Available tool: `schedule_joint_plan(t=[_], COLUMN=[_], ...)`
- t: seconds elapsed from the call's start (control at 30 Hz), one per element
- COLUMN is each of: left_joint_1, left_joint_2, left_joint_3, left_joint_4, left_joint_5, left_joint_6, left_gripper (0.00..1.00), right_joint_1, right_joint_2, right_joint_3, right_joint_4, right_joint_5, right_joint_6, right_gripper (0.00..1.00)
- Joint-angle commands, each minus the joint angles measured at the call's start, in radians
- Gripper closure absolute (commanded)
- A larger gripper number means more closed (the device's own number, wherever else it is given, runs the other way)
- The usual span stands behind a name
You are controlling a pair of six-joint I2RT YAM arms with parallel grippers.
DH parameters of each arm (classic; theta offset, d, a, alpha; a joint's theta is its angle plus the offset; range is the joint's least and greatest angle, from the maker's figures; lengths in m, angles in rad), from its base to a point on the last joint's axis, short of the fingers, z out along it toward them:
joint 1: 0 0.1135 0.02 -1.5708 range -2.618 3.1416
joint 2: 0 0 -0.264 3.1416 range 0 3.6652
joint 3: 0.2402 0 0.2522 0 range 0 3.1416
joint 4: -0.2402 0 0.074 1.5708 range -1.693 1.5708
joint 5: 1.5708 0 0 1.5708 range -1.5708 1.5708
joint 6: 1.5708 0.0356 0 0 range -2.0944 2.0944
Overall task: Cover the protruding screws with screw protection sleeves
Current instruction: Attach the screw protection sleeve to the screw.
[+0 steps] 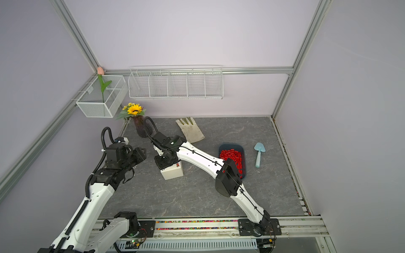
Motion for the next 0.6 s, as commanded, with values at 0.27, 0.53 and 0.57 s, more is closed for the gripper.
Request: schedule_joint_plan(t=[0.27, 0.53, 0.57], left_joint_1=[0.006, 0.006, 0.006], left_joint_2=[-0.018, -0.022, -0.021], left_joint_3=[-0.01, -0.007, -0.006], left_joint_4=[-0.01, -0.011, -0.013], left_joint_5=[-0.009, -0.008, -0.007], left_joint_6=[0.001, 0.0, -0.001], left_gripper=[0.45, 0.45, 0.45], right_joint_1=[0.005, 0.003, 0.004], right_joint_2=[0.028, -0.01, -0.015], right_joint_3=[0.021, 0.023, 0.023], right_joint_4=[-0.043, -0.044, -0.045], right_joint_5=[-0.011, 0.011, 0.011], right_joint_6=[-0.014, -0.024, -0.025], right_gripper=[0.74, 0.68, 0.67])
